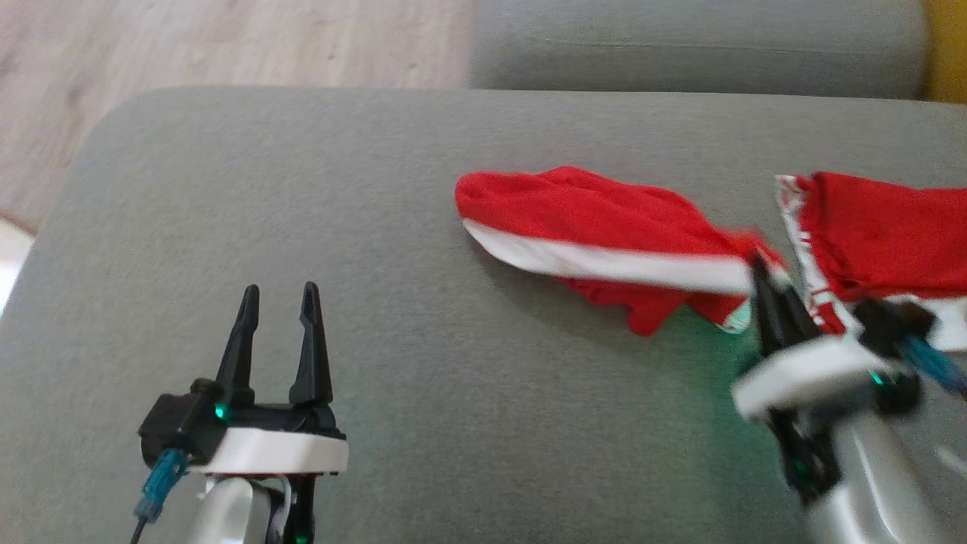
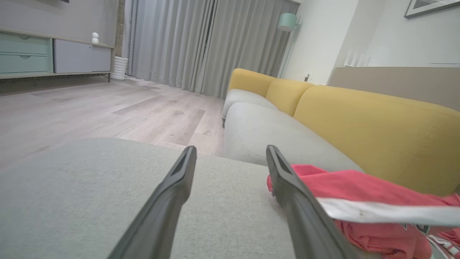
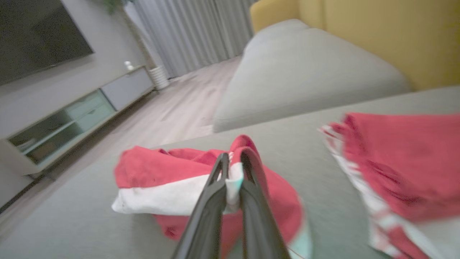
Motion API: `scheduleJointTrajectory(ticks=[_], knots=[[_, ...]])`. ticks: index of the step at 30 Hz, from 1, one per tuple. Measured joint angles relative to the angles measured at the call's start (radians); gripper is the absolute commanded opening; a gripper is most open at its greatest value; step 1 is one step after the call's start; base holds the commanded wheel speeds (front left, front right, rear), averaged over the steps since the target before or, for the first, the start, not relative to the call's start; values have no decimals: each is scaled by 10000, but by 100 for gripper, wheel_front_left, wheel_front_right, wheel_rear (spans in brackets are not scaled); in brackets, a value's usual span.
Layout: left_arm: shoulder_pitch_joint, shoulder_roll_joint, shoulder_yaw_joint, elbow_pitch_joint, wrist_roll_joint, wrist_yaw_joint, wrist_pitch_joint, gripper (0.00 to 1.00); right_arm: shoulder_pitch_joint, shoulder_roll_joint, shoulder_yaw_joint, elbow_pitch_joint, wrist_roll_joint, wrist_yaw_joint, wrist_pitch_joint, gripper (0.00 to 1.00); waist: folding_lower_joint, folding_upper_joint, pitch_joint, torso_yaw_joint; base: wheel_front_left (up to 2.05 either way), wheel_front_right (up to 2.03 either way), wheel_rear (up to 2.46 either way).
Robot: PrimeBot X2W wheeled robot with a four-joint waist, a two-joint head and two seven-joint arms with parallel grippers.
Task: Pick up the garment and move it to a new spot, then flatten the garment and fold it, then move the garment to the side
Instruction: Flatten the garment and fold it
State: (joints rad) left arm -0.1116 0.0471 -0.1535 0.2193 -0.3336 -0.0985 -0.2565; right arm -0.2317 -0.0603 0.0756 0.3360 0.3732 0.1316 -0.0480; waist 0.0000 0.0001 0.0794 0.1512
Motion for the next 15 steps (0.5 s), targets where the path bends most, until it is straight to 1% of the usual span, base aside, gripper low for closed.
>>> scheduleJointTrajectory(ticks=[4,7,9,10,11,13,15], knots=[[-6,-4,-42,-29,-12,0,-2,100,1228,38,-1507,-109,-407,0,234,0,-1,0,-150,-520,0,0,0],[-6,-6,-61,-29,-12,0,-2,100,1533,130,-2297,-98,-846,0,359,0,0,0,-185,-754,0,0,0],[-6,-6,-88,-21,-12,0,-2,100,1586,151,-2882,161,-1254,0,564,0,0,0,-177,-818,0,0,0],[-6,-6,-96,-12,-12,0,-2,100,1588,151,-3039,311,-1513,0,675,25,0,0,-182,-816,0,0,0],[-6,-4,-107,-4,-12,0,-2,100,1591,163,-3166,397,-1636,0,656,100,0,0,-189,-808,0,0,0],[-5,-4,-115,0,-12,0,-2,100,1590,163,-3206,422,-1716,0,640,100,0,0,-195,-794,0,0,0],[-5,-4,-134,21,-12,-2,-2,100,1584,163,-3085,318,-2073,0,305,100,0,0,-218,-763,0,0,0]])
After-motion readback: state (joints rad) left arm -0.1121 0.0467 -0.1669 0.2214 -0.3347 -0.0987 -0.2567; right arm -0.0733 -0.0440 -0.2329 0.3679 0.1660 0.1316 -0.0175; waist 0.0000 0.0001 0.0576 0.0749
